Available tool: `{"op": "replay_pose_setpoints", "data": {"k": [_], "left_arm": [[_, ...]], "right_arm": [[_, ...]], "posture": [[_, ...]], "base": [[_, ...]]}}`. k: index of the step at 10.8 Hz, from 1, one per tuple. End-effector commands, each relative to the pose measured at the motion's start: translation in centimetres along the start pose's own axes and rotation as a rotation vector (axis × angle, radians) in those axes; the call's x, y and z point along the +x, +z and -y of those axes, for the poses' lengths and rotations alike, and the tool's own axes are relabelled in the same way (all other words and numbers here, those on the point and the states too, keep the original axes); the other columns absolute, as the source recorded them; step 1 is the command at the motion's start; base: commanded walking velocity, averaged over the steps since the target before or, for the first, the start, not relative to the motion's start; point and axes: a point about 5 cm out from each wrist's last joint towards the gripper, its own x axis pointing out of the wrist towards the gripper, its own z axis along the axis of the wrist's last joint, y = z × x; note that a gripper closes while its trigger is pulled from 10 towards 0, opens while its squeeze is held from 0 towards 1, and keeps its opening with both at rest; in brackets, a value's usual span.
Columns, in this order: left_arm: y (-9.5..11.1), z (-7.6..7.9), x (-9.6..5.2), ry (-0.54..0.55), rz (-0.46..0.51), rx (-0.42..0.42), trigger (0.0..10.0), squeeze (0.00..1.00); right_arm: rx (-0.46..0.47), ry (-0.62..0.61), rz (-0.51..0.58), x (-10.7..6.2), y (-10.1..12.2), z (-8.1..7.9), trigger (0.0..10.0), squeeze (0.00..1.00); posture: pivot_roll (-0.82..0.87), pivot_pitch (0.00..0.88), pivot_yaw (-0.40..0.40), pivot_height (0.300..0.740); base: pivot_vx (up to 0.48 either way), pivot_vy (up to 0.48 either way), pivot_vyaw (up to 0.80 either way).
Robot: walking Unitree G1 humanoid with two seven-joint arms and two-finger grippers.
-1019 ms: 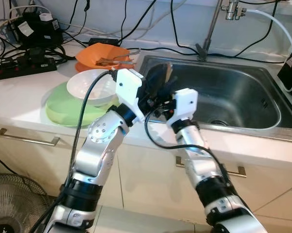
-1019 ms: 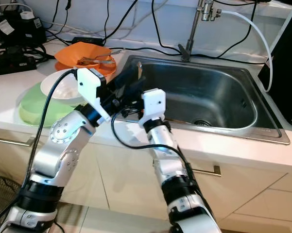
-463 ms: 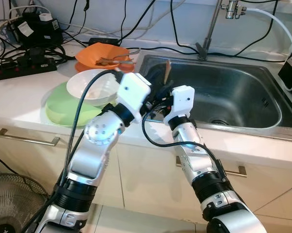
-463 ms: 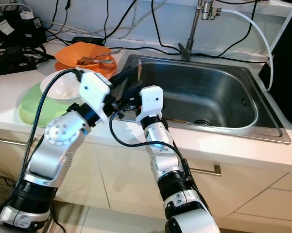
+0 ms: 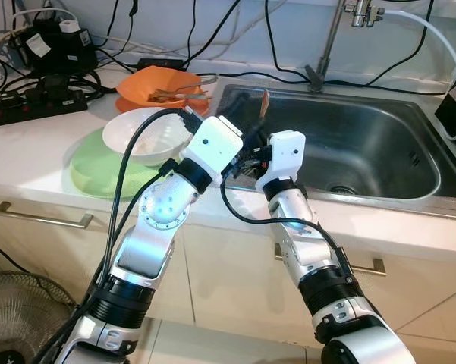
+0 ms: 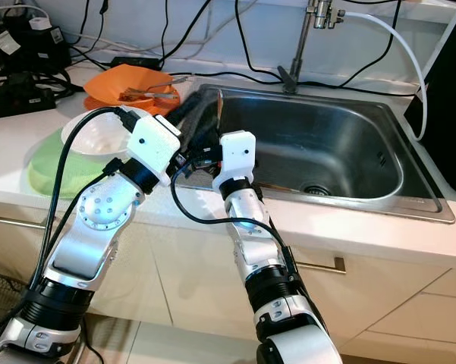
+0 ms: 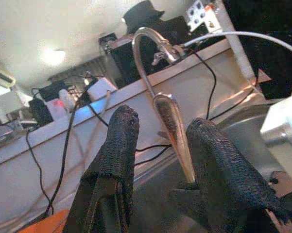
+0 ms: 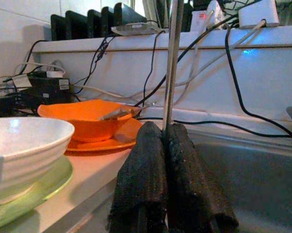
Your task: Kitchen organization
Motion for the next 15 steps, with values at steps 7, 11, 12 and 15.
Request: {"op": "replay_pose_setpoints", "data": {"k": [7,11,12,15], "left_arm": [[0.3,-1.6,-0.1,0.126,0.064,-0.366,10.0,0.00],[-0.4,-0.5,-0.1,0.045,-0.002,-0.245,10.0,0.00],[-0.4,-0.6,0.0,0.057,-0.007,-0.236,10.0,0.00],[-0.8,-1.2,-0.1,0.107,-0.028,-0.193,10.0,0.00]], "right_arm": [[-0.022,-0.032,0.006,0.3,0.5,0.8,10.0,0.00],[-0.034,-0.061,0.027,0.6,1.1,1.7,10.0,0.00],[-0.035,-0.066,0.033,0.6,1.3,1.7,10.0,0.00],[-0.038,-0.083,0.048,0.6,1.6,2.1,10.0,0.00]], "posture": [[0.23,0.011,0.004,0.740],[0.23,0.012,0.004,0.740],[0.23,0.012,0.004,0.740],[0.23,0.011,0.001,0.740]], "base": [[0.000,0.000,0.00],[0.000,0.000,0.00],[0.000,0.000,0.00],[0.000,0.000,0.00]]}}
